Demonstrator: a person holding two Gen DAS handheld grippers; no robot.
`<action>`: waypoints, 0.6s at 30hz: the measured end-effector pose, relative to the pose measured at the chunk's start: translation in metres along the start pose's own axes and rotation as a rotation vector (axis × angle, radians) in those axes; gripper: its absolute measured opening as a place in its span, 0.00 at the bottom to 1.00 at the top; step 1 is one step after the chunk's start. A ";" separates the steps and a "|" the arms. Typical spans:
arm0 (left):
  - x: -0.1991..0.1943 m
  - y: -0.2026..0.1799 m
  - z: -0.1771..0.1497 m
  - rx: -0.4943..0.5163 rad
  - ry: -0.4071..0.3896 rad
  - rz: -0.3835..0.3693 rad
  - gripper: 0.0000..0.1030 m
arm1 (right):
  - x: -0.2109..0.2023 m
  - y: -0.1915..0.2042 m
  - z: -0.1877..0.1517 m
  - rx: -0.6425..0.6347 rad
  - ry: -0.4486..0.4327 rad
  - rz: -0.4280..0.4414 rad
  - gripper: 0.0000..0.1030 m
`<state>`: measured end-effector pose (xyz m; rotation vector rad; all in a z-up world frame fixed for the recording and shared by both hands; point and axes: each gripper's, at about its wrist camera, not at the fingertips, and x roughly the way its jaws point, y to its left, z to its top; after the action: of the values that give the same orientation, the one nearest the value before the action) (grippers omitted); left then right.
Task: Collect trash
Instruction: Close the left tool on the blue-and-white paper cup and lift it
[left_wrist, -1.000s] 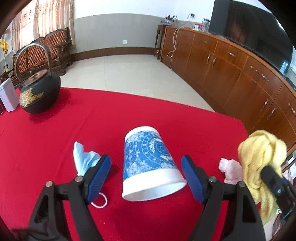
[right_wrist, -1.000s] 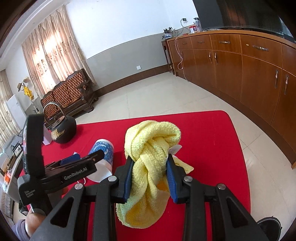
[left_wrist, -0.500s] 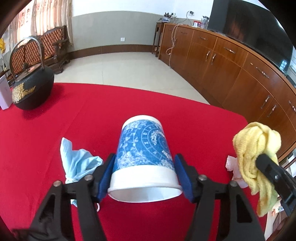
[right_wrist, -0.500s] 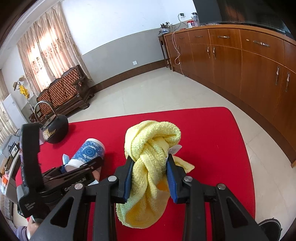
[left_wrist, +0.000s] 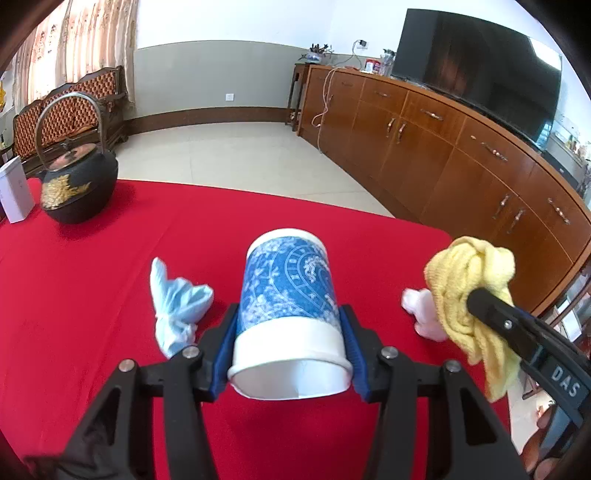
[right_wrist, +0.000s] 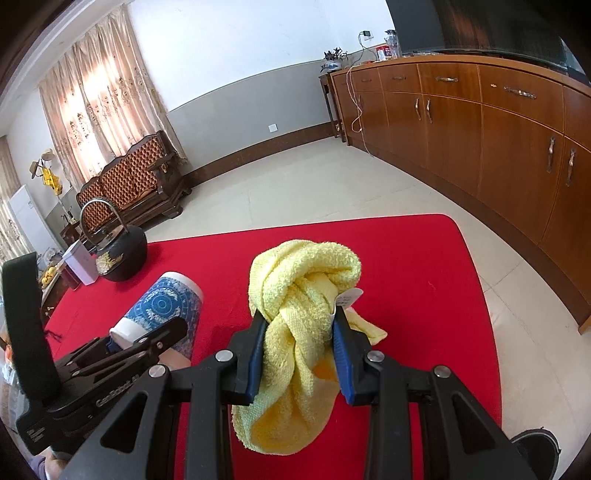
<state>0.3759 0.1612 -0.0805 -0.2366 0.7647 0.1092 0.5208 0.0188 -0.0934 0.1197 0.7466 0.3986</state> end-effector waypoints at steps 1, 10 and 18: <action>-0.005 -0.001 -0.002 0.000 -0.001 -0.004 0.52 | -0.005 0.000 -0.002 -0.001 0.000 -0.001 0.34; -0.057 -0.021 -0.037 0.023 0.004 -0.041 0.52 | -0.071 0.000 -0.035 -0.002 -0.003 -0.017 0.34; -0.098 -0.043 -0.067 0.048 0.009 -0.097 0.52 | -0.132 -0.008 -0.076 0.010 0.002 -0.040 0.34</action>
<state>0.2683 0.1020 -0.0512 -0.2279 0.7627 -0.0019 0.3838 -0.0431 -0.0674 0.1138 0.7516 0.3570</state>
